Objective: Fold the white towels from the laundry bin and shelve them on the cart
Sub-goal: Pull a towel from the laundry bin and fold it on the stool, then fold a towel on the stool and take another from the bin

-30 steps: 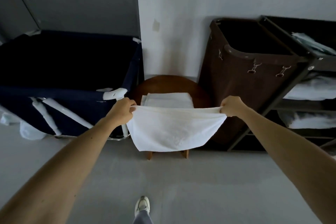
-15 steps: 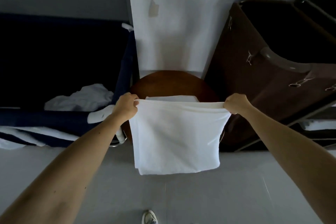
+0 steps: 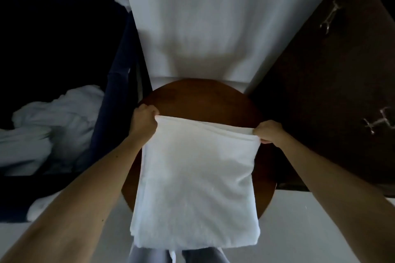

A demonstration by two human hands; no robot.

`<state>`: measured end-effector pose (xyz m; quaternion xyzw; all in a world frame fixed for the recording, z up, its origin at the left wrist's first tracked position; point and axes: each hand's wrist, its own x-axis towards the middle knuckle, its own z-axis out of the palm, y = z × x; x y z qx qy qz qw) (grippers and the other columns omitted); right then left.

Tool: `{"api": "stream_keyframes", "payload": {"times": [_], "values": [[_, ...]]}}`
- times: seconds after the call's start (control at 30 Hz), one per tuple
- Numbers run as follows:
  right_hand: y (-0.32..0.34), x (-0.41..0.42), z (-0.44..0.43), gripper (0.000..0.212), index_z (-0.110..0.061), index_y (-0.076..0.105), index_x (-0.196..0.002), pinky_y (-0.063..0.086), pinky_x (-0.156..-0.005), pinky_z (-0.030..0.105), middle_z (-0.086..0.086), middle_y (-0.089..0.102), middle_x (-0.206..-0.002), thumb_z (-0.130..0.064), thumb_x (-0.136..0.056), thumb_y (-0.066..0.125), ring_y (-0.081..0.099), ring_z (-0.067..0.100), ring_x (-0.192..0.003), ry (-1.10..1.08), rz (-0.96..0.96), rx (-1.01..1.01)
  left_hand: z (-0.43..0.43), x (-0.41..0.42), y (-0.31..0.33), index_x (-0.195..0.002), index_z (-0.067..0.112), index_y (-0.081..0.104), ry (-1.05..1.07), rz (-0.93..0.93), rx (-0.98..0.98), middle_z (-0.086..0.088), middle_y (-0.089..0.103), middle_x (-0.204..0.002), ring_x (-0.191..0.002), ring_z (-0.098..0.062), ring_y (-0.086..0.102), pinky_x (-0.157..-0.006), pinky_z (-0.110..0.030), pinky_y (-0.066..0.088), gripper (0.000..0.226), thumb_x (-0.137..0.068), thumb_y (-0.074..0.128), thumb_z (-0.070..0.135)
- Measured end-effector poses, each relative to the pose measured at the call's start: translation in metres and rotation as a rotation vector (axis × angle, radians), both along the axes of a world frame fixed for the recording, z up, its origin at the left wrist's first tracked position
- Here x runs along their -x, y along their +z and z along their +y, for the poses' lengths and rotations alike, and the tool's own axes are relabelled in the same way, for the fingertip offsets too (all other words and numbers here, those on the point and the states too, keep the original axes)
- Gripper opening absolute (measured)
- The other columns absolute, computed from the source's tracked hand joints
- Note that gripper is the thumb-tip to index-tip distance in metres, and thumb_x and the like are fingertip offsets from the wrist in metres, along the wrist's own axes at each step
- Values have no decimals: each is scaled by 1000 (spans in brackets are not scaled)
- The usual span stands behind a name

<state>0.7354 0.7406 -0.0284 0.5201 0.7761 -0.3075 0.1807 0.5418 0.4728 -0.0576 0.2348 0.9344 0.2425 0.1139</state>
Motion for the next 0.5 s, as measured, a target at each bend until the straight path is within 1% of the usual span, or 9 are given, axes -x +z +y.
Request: {"api": "stream_keyframes", "payload": {"times": [0.03,0.07,0.1,0.13,0.23,0.3,0.33,0.4,0.5], "values": [[-10,8,3,22,-3,62,-104,52,-87,37,18,62,-109,-18,-90,55,61,32,-104,7,7,16,6,6,-9,-107,-3,64,19,-3,-38,-24,58,-111,-101,-37,55,-87,-36,44,26,-92,43,-4],[-20,13,4,35,-6,57,-121,47,-97,39,17,55,-125,-23,-91,55,54,33,-116,21,3,15,11,8,-19,-108,-3,64,16,-7,-62,-24,58,-111,-102,-38,55,-89,-38,43,26,-92,44,-3],[-28,16,1,45,-10,50,-132,42,-103,39,16,47,-135,-27,-92,55,48,33,-123,34,7,-4,14,9,-30,-110,-2,63,1,-22,-74,-24,58,-112,-104,-38,54,-92,-37,41,25,-93,46,-1],[-36,19,-2,50,-12,44,-137,39,-105,39,15,43,-139,-29,-92,55,44,32,-126,60,21,-40,15,9,-41,-114,-1,62,-24,-42,-72,-23,58,-115,-107,-38,53,-94,-35,38,25,-93,48,2],[-58,26,-13,52,-13,42,-139,30,-108,32,13,41,-142,-27,-91,57,39,28,-130,251,56,-130,20,9,-65,-127,4,55,-96,-160,-6,-17,53,-130,-122,-33,46,-103,-32,32,33,-95,50,11],[-65,32,-18,50,-11,43,-138,22,-109,28,10,40,-144,-24,-92,56,33,24,-135,412,-11,-100,22,12,-73,-134,9,49,-139,-249,108,-12,44,-141,-131,-29,38,-109,-36,28,38,-97,48,18],[-66,35,-20,48,-12,45,-137,22,-109,27,9,41,-144,-23,-92,56,32,23,-135,468,-49,-66,22,13,-74,-136,11,47,-163,-286,150,-11,41,-144,-134,-28,34,-112,-38,27,40,-97,49,19],[-61,47,-22,43,-12,51,-133,26,-109,28,8,45,-141,-22,-91,56,37,23,-132,469,-55,-18,22,19,-66,-136,11,47,-168,-319,134,-11,39,-146,-135,-28,34,-113,-38,27,40,-96,49,16],[-38,76,-22,38,-8,54,-129,33,-105,27,11,49,-138,-17,-93,54,45,26,-127,364,36,34,25,36,-34,-134,5,48,-150,-298,56,-13,44,-142,-131,-27,40,-109,-29,26,38,-97,46,9]]}}
